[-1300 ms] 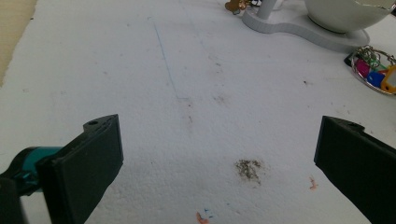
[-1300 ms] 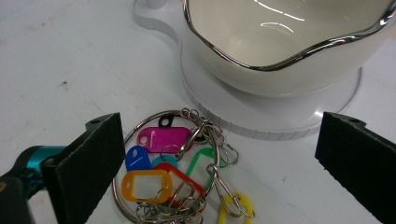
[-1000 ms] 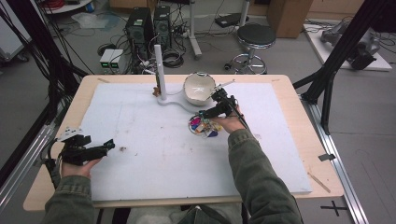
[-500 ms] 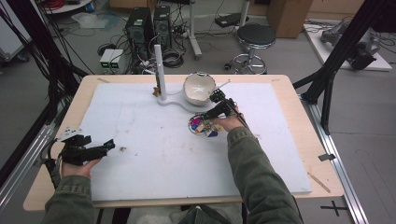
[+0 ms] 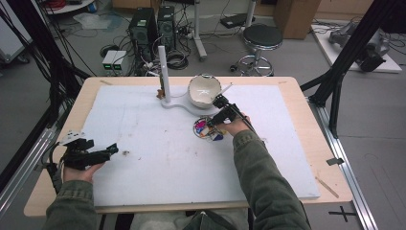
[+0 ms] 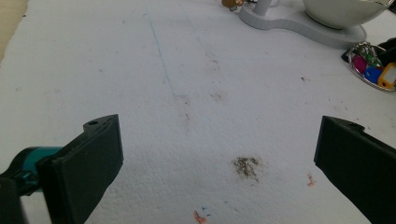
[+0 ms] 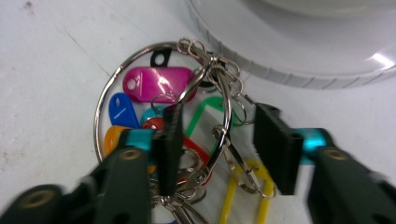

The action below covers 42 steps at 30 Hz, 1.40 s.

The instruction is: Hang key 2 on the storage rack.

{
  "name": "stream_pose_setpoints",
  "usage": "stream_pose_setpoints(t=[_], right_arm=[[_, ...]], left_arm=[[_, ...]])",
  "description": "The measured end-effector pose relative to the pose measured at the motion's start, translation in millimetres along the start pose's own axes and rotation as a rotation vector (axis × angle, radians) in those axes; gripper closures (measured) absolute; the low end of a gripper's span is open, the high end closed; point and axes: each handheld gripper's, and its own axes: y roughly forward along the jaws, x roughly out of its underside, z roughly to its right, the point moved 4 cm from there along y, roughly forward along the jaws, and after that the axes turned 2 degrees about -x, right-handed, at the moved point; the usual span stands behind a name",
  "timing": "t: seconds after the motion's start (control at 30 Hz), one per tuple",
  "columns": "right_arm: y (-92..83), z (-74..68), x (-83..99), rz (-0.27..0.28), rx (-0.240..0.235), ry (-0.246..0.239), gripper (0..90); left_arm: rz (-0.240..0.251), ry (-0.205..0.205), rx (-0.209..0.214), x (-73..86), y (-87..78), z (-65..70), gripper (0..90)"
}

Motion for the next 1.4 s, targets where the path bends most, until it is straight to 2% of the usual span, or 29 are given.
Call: stream_pose_setpoints(t=[0.03,0.07,0.1,0.2,0.4,0.63,0.73,1.03,1.4], right_arm=[[-0.9,-0.2,-0.4,0.003,0.0,0.0,68.5],[-2.6,0.0,-1.3,0.011,0.023,-0.006,77.5],[-4.8,-0.2,-1.5,0.013,0.03,0.006,82.6],[-7.2,2.0,-0.6,0.019,0.031,0.025,83.7],[-14.3,-0.6,0.2,0.03,-0.003,0.054,84.1],[-27.4,-3.0,0.6,0.067,-0.03,0.056,84.0],[-34.2,-5.6,0.1,0.093,-0.059,0.059,83.9],[-57.0,-14.0,1.5,0.156,-0.106,0.066,83.5],[-70.4,-22.6,1.7,0.188,-0.145,0.078,83.4]], left_arm=[[0.0,0.001,0.0,0.0,-0.1,0.1,1.7],[0.0,0.001,0.001,0.0,0.0,0.1,1.7],[0.0,0.0,0.001,0.1,0.2,0.2,1.7],[-0.002,0.003,0.002,0.1,0.3,-0.2,1.7],[-0.001,-0.001,0.001,0.7,-1.1,0.5,1.7],[-0.002,-0.004,0.0,1.1,-2.3,0.6,1.7],[-0.004,-0.002,0.0,1.2,-2.3,0.8,1.7],[0.005,-0.006,0.004,0.6,-2.8,0.9,1.7],[0.013,-0.011,0.001,-0.1,-3.8,0.1,1.7]])
